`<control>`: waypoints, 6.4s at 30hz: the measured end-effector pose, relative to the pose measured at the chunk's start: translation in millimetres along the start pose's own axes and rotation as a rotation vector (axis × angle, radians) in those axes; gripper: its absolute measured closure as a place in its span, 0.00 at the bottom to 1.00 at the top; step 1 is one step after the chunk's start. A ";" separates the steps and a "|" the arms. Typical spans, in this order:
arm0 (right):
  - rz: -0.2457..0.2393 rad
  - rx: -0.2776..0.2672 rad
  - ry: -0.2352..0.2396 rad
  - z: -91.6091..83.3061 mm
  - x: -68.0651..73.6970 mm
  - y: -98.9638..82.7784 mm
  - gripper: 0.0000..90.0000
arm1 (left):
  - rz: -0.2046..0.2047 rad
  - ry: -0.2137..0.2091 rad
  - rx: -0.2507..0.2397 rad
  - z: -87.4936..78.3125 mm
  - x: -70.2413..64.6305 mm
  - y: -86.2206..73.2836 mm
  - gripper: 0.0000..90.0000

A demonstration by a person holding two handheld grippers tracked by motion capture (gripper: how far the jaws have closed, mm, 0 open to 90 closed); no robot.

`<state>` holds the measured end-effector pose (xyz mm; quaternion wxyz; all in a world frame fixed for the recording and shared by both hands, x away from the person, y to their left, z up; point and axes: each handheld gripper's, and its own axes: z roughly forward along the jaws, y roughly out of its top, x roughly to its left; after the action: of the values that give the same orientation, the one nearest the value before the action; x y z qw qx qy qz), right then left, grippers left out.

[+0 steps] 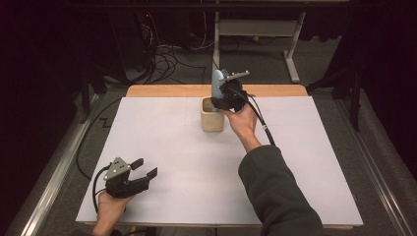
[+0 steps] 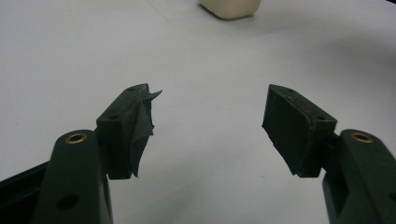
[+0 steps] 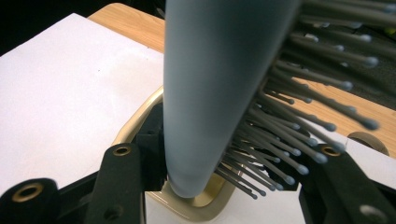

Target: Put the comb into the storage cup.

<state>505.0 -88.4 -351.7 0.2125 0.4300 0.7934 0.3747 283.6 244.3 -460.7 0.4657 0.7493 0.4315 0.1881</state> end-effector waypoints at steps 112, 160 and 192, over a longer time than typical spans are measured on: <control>0.039 -0.058 0.050 -41.1 -35.7 -35.4 0.38 | -0.018 0.017 -0.006 -0.7 1.6 -0.2 0.37; 0.014 -0.134 0.025 -81.2 -45.0 -52.4 0.36 | -0.018 0.023 -0.003 -0.8 1.8 -0.4 0.37; 0.025 -0.161 0.015 -102.7 -56.6 -66.6 0.36 | -0.023 0.029 -0.005 -1.1 2.2 -0.8 0.37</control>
<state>433.0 -201.6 -338.1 0.2360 0.4184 0.7569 0.4431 283.7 246.9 -461.1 0.4634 0.7404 0.4465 0.1944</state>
